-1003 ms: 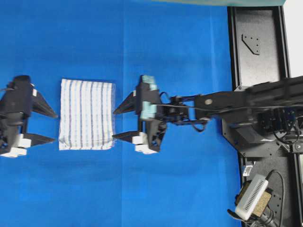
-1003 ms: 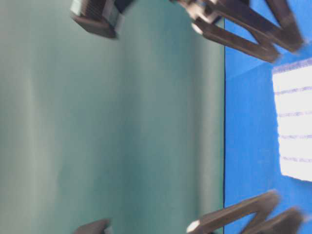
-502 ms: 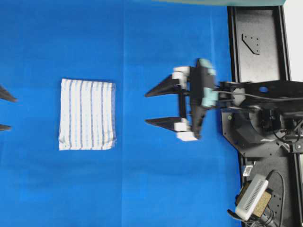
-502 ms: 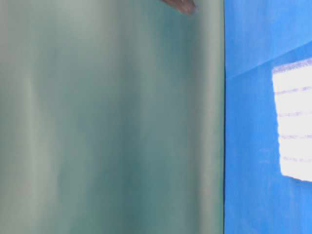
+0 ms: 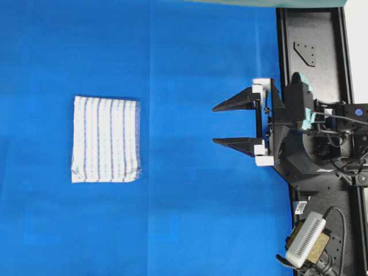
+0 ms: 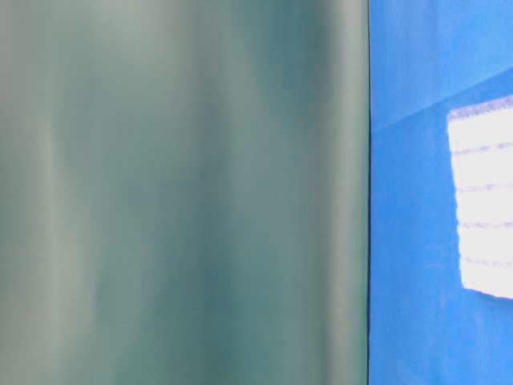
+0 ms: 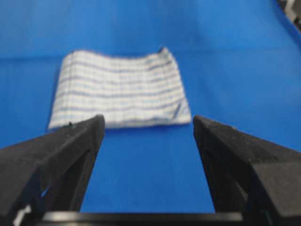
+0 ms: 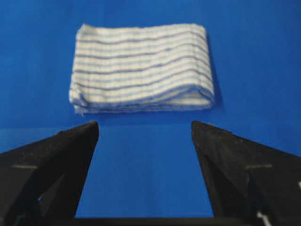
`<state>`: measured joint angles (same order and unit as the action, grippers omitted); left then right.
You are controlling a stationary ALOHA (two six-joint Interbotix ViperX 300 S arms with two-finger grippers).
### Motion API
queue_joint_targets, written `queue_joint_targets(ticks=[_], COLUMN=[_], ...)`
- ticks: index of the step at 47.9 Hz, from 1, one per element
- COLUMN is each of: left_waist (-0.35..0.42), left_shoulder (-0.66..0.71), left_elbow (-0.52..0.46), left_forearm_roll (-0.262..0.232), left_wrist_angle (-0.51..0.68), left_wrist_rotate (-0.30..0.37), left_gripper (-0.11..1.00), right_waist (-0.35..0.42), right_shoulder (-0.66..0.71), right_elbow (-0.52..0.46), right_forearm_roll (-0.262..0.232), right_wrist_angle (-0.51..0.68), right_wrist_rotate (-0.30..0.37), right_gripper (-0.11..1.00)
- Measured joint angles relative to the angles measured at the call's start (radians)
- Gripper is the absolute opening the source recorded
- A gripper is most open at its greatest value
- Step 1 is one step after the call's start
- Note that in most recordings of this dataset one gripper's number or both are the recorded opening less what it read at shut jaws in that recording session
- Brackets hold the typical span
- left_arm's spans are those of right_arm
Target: Fold the blue towel.
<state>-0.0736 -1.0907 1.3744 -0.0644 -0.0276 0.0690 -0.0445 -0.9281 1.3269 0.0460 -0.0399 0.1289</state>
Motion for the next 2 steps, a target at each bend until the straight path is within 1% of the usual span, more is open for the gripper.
queue_joint_targets(ticks=[2], left_waist=[0.005], left_shoulder=[-0.014], left_elbow=[0.011], left_forearm_roll=[0.000], left_wrist_angle=[0.003], left_wrist_rotate=[0.000], left_gripper=[0.71], right_waist=[-0.003], right_shoulder=[-0.014], right_elbow=[0.021], right_forearm_roll=[0.000], right_wrist_angle=[-0.015], right_wrist_rotate=[0.000], right_gripper=[0.90])
